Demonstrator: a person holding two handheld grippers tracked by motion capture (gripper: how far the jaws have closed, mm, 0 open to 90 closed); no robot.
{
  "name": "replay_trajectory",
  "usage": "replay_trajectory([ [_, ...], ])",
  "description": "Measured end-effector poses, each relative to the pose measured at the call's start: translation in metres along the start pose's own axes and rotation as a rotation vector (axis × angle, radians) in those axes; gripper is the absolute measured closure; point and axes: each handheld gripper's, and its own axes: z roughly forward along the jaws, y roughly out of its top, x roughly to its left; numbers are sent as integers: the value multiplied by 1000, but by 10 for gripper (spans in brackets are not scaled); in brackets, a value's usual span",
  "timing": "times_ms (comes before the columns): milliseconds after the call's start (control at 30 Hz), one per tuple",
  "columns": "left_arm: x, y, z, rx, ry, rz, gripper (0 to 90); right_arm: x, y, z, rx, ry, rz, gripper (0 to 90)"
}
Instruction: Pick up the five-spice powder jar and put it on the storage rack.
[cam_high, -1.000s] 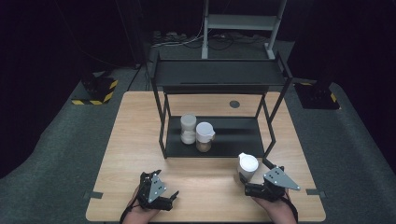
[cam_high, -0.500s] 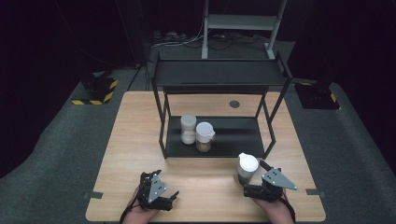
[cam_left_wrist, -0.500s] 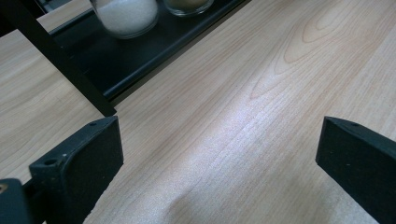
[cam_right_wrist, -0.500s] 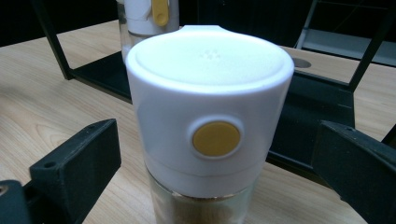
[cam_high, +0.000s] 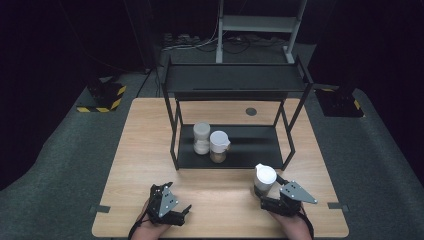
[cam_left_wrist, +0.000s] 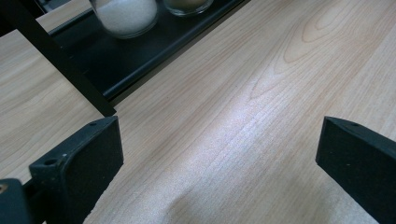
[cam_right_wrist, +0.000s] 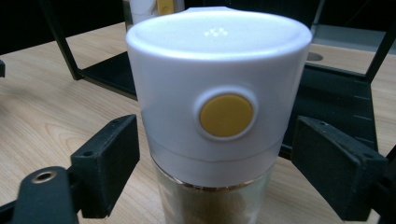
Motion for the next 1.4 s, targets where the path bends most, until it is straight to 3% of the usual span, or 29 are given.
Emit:
replay_trajectory([
  [333,0,0,0,0,0,0,9,-1,-5,1,-16,22,18,289],
  [700,0,0,0,-1,-3,-1,9,2,-5,0,-27,2,-19,303],
  [1400,0,0,0,2,-4,2,9,4,2,-4,-54,-10,-10,304],
])
